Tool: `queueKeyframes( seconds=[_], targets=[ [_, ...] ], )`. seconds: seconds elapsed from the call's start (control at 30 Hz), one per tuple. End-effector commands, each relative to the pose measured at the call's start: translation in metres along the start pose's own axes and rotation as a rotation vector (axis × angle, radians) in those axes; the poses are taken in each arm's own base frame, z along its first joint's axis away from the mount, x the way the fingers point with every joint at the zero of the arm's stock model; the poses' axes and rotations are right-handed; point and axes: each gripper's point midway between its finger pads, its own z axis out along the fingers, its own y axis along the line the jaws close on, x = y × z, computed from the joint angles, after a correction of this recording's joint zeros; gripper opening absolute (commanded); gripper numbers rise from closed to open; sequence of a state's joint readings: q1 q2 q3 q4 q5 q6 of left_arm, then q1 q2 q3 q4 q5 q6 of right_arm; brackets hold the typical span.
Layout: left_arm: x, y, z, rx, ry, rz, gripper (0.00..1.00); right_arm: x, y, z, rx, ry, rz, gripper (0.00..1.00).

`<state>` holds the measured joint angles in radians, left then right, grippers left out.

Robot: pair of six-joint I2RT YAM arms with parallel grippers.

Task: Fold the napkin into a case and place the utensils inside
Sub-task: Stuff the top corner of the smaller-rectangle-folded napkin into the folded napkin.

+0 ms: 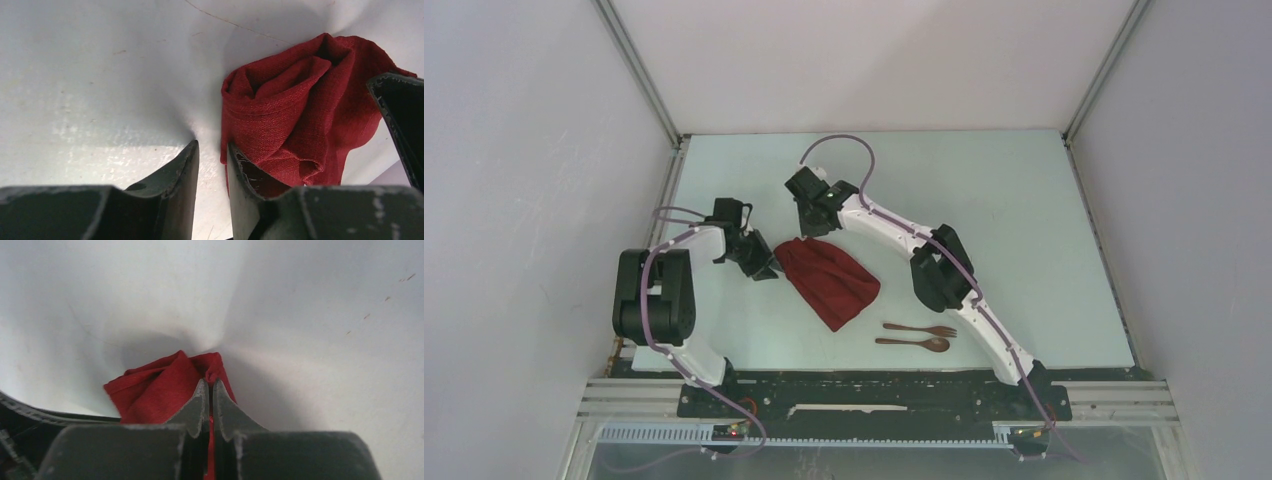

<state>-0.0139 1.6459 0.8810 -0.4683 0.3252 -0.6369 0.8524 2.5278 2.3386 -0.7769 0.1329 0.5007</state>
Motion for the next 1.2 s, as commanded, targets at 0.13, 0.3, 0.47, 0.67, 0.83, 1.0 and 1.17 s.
queueKeyframes(
  seconds=[0.13, 0.3, 0.47, 0.67, 0.83, 1.0, 1.17],
  targets=[
    [-0.005, -0.013, 0.002, 0.036, -0.014, 0.007, 0.34, -0.017, 0.043, -0.042, -0.07, -0.061, 0.148, 0.0],
    [-0.005, -0.013, 0.002, 0.037, -0.019, 0.009, 0.34, -0.01, 0.061, -0.04, -0.126, -0.054, 0.247, 0.0],
    [-0.006, -0.014, 0.0, 0.036, -0.027, 0.012, 0.33, -0.016, 0.073, -0.049, -0.18, -0.048, 0.331, 0.0],
    [-0.005, -0.012, 0.001, 0.031, -0.024, 0.013, 0.33, -0.006, 0.079, -0.047, -0.256, 0.015, 0.457, 0.0],
    [-0.005, -0.009, 0.0, 0.015, -0.028, 0.021, 0.33, -0.019, 0.073, -0.055, -0.329, 0.002, 0.587, 0.0],
    [-0.005, -0.006, 0.002, 0.0, -0.025, 0.023, 0.32, -0.011, 0.079, -0.055, -0.439, 0.072, 0.731, 0.0],
    [-0.005, -0.002, 0.001, -0.022, -0.02, 0.032, 0.32, -0.005, 0.081, -0.044, -0.542, 0.133, 0.885, 0.0]
  ],
)
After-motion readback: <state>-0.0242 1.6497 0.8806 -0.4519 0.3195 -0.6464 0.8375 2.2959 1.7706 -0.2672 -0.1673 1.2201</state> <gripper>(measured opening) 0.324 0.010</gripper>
